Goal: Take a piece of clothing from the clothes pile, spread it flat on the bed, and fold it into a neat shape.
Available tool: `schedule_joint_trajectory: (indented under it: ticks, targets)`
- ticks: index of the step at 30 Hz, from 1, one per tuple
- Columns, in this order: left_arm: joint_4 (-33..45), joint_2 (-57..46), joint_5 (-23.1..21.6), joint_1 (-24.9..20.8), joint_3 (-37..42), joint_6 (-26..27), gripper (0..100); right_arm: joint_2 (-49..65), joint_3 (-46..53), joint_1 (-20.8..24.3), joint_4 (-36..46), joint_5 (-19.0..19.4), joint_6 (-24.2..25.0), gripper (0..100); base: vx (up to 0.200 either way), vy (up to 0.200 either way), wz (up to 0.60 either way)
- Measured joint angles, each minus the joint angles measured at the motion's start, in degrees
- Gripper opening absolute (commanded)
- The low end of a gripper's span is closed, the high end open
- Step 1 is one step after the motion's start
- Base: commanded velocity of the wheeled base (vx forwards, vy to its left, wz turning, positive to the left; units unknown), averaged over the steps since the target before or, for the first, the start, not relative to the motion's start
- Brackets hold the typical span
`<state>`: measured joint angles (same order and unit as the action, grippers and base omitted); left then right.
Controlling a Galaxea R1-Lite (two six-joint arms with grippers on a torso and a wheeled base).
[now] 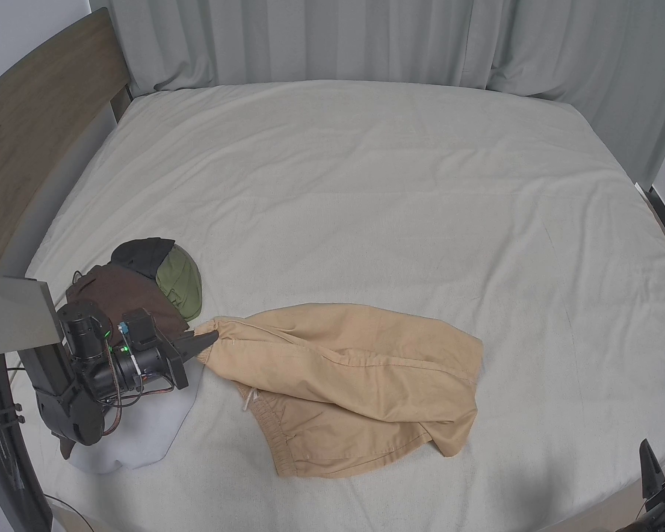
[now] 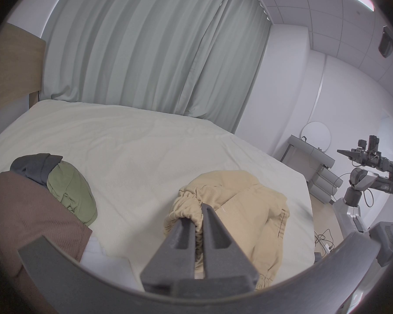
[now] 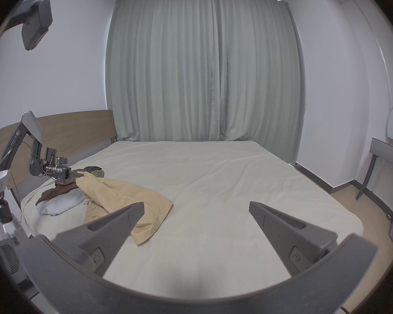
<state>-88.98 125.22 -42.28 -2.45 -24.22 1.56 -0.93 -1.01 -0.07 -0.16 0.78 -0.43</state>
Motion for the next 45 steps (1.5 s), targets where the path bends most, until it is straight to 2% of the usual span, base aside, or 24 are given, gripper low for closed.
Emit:
schedule_joint_trajectory:
  ticks: [22, 45]
  targets:
    - [0.0, 0.9, 0.0, 0.0, 0.1, 1.1, 0, 0.0, 0.0, 0.0, 0.0, 0.0, 0.0, 100, 0.000, 0.000, 0.00]
    - [0.0, 0.7, 0.0, 0.1, 0.3, 1.8, 0, 0.0, 0.0, 0.0, -0.1, 0.8, -2.1, 100, 0.000, 0.000, 0.00]
